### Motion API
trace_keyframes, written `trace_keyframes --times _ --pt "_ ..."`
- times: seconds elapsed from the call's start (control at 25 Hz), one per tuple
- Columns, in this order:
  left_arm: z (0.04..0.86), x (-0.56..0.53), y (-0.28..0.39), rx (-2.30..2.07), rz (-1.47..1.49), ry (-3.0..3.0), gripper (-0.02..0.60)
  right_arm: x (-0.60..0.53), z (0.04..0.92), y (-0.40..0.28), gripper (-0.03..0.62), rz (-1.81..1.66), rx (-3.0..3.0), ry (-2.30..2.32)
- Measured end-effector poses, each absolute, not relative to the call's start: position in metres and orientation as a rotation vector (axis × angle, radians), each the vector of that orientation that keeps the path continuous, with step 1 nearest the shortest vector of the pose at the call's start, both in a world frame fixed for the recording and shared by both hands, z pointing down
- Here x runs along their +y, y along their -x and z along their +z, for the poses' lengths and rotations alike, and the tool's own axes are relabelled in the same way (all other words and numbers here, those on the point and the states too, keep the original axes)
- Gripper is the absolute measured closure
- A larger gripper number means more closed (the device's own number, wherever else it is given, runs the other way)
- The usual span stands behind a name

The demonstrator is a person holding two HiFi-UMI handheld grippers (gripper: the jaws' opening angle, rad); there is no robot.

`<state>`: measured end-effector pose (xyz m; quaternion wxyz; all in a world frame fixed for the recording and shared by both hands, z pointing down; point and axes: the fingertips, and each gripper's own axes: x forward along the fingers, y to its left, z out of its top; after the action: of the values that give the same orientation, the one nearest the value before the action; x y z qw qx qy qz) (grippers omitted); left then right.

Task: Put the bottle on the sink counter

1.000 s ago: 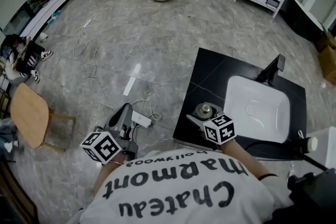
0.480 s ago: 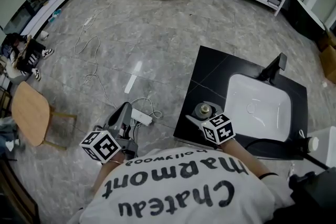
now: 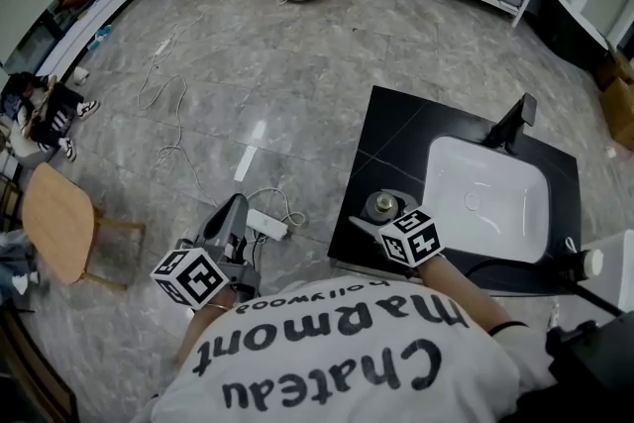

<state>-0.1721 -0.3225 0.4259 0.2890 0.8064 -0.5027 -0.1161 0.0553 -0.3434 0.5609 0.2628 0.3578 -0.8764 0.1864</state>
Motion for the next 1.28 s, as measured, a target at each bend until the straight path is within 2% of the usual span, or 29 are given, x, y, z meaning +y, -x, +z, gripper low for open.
trace_keyframes --times 0.64,1.28 --pt "0.417 -0.304 0.192 -1.404 -0.342 -2.136 0.566 -0.338 0.567 -0.052 0.249 0.343 -2.315 -0.974" --pt "0.415 -0.285 0.207 -1.427 -0.348 -2.12 0.566 -0.337 0.567 -0.052 0.249 0.332 -2.309 -0.99"
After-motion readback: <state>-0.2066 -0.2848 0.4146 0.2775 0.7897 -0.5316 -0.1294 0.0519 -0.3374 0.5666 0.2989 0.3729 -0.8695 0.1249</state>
